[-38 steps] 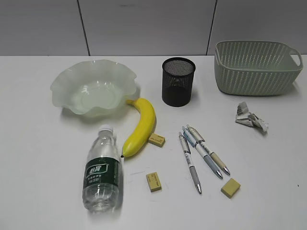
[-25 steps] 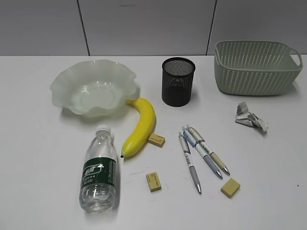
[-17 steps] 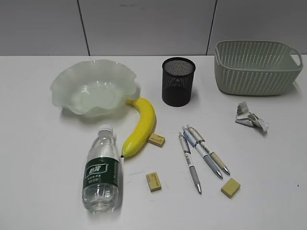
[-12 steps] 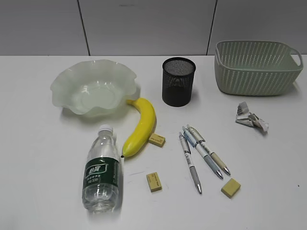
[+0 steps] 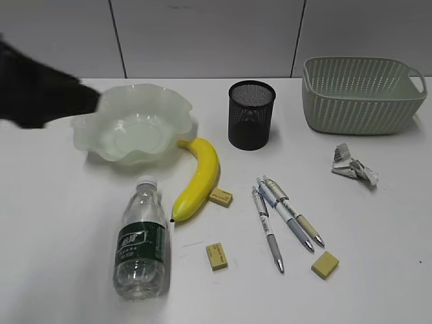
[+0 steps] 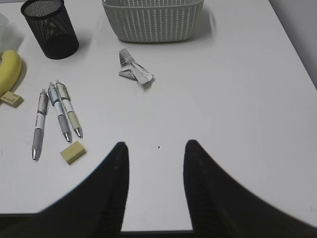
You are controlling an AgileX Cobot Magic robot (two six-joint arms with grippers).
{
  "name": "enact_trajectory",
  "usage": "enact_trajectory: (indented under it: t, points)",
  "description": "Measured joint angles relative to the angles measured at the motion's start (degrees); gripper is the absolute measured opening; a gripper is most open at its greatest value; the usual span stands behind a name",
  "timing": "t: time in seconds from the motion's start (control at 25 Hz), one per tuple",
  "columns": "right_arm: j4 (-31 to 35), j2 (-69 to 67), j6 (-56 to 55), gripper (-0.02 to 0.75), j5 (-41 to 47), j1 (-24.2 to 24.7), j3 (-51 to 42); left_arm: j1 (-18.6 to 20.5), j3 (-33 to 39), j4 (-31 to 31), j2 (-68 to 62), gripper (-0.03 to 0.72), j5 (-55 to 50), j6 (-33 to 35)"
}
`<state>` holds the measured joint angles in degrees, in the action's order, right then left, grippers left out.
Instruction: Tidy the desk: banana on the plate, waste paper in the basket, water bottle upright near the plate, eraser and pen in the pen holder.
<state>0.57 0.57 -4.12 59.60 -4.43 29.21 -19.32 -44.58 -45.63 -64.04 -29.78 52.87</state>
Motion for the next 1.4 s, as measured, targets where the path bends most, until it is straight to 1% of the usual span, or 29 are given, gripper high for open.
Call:
enact_trajectory:
  t: [0.04,0.08,0.12,0.16,0.24,0.28,0.32,0.44,0.52,0.6,0.68,0.92,1.04,1.12,1.2,1.24,1.36,1.4]
  points:
    - [0.15,0.0,0.0,0.307,0.0,0.0,0.0,-3.76,-2.95,0.36,-3.98,0.307,1.54,0.4]
    - [0.25,0.0,0.0,0.307,0.0,0.0,0.0,-7.18,-5.48,2.08,-8.61,0.307,3.43,-1.3]
    - [0.31,0.0,0.0,0.307,0.0,0.0,0.0,-11.36,-8.68,5.21,-13.19,0.307,4.91,-4.84]
    - [0.31,0.0,0.0,0.307,0.0,0.0,0.0,-15.2,-12.09,9.51,-17.03,0.307,5.33,-11.3]
    - [0.36,0.0,0.0,0.307,0.0,0.0,0.0,-20.31,-18.85,18.7,-26.2,0.32,3.89,-26.1]
    - [0.36,0.0,0.0,0.307,0.0,0.0,0.0,-21.86,-22.4,22.85,-30.52,0.344,2.24,-30.91]
    - [0.36,0.0,0.0,0.307,0.0,0.0,0.0,-22.59,-25.75,25.28,-33.89,0.384,0.63,-34.92]
    - [0.36,0.0,0.0,0.307,0.0,0.0,0.0,-22.69,-33.52,29.41,-43.08,0.509,-4.93,-41.46]
    - [0.36,0.0,0.0,0.307,0.0,0.0,0.0,-22.33,-37.08,32.93,-47.59,0.545,-6.24,-49.76]
    - [0.36,0.0,0.0,0.307,0.0,0.0,0.0,-22.17,-39.86,38.71,-50.81,0.56,-7.09,-57.02]
    - [0.36,0.0,0.0,0.307,0.0,0.0,0.0,-22.17,-41.57,44.34,-53.76,0.564,-8.58,-61.93]
    - [0.36,0.0,0.0,0.307,0.0,0.0,0.0,-22.17,-44.12,50.18,-59.39,0.564,-9.51,-69.45]
    - [0.41,0.0,0.0,0.307,0.0,0.0,0.0,-22.17,-44.44,51.97,-61.06,0.563,-9.02,-70.99]
    - [0.41,0.0,0.0,0.307,0.0,0.0,0.0,-22.17,-44.49,52.28,-62.14,0.552,-8.48,-71.14]
    - [0.41,0.0,0.0,0.307,0.0,0.0,0.0,-22.17,-44.49,52.35,-62.95,0.514,-8.02,-71.28]
    - [0.41,0.0,0.0,0.307,0.0,0.0,0.0,-22.17,-44.49,52.35,-63.04,0.477,-7.62,-71.32]
    - [0.41,0.0,0.0,0.307,0.0,0.0,0.0,-22.17,-44.5,52.46,-63.04,0.328,-7.27,-71.39]
    - [0.48,0.0,0.0,0.307,0.0,0.0,0.0,-22.17,-44.5,52.57,-63.04,0.33,-7.22,-71.39]
